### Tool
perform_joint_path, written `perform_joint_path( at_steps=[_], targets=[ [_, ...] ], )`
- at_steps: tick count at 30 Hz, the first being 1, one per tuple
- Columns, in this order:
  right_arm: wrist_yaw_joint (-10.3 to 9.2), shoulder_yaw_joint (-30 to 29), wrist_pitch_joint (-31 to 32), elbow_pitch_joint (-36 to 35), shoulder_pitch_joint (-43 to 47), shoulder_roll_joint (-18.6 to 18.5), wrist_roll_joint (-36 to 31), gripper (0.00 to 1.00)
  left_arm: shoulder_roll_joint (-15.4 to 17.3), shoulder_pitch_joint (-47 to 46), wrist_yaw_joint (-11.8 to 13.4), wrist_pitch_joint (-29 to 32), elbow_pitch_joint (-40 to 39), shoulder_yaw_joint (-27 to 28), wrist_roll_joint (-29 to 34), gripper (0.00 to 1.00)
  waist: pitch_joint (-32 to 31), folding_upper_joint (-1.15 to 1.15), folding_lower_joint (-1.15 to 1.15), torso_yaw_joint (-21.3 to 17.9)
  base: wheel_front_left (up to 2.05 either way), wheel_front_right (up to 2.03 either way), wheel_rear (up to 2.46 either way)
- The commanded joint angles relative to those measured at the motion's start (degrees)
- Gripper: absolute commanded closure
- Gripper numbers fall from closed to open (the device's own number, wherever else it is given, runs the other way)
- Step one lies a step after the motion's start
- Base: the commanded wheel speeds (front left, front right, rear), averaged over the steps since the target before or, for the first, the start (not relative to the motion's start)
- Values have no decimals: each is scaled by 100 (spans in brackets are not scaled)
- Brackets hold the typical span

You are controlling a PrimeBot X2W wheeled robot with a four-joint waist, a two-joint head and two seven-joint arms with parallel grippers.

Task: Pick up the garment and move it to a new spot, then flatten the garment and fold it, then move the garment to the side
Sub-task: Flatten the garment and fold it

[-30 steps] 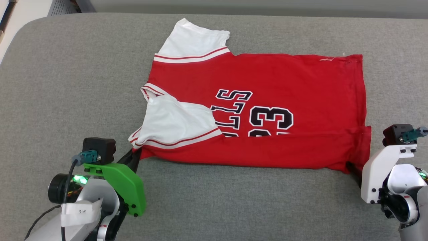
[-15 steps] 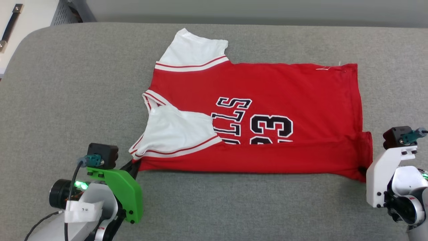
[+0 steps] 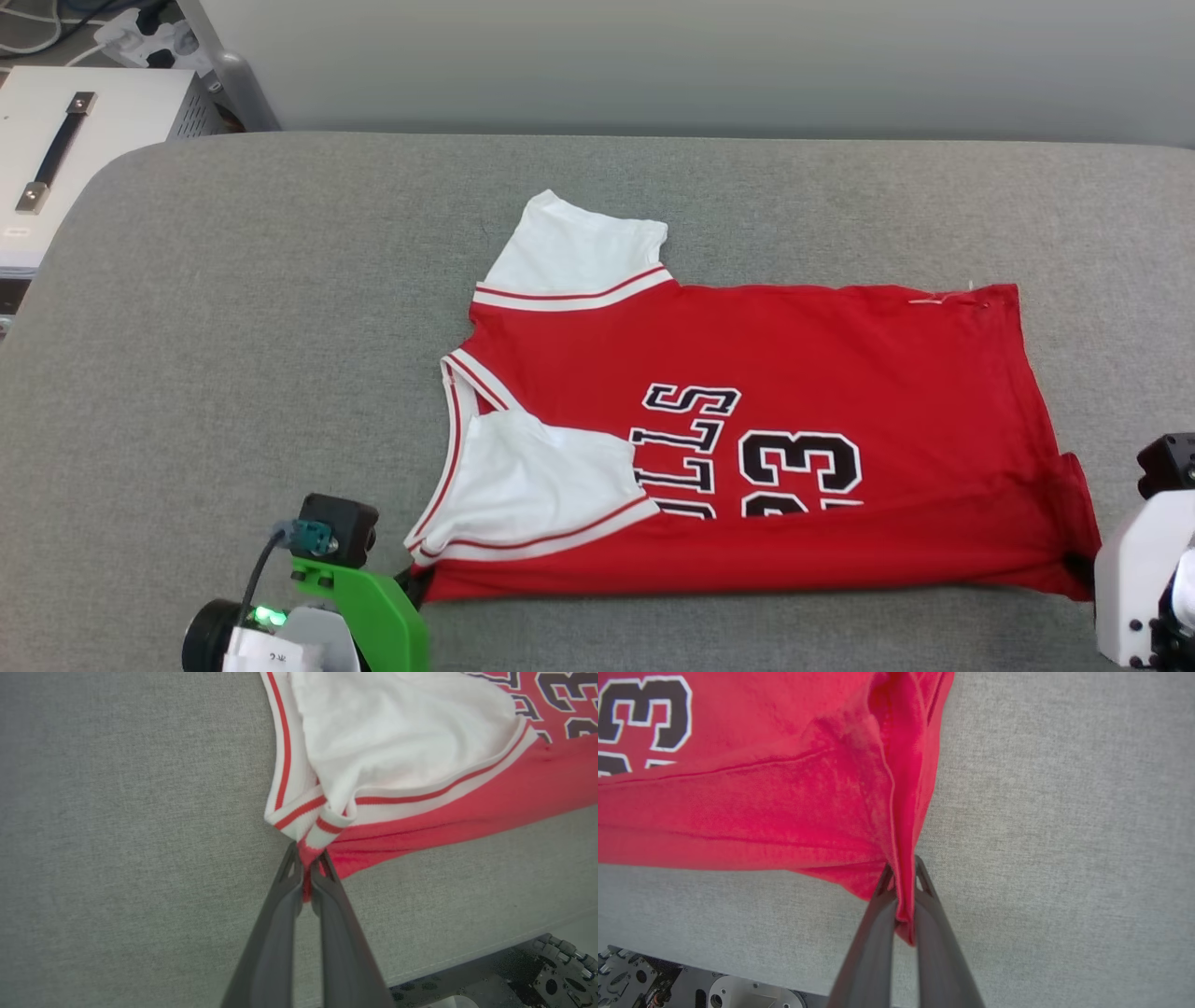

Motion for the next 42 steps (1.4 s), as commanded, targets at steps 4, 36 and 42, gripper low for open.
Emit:
perform_joint_path(
  at_steps=[4, 36, 42],
  targets=[
    [-11, -291, 183, -186, 387, 31, 31, 100, -36, 223, -32, 43, 79, -89, -126, 100, 2, 0, 0, 19, 0, 0, 0],
    [-11, 49, -1041, 119, 265, 216, -230, 0, -500, -69, -216, -587, 836, -74, 96, 0, -160, 0, 0, -107, 0, 0, 0],
    [-11, 8, -1885, -299, 198, 322, -284, 0, -538, -167, -281, -1543, 746, 193, 390, 0, -379, 0, 0, -118, 0, 0, 0]
  ],
)
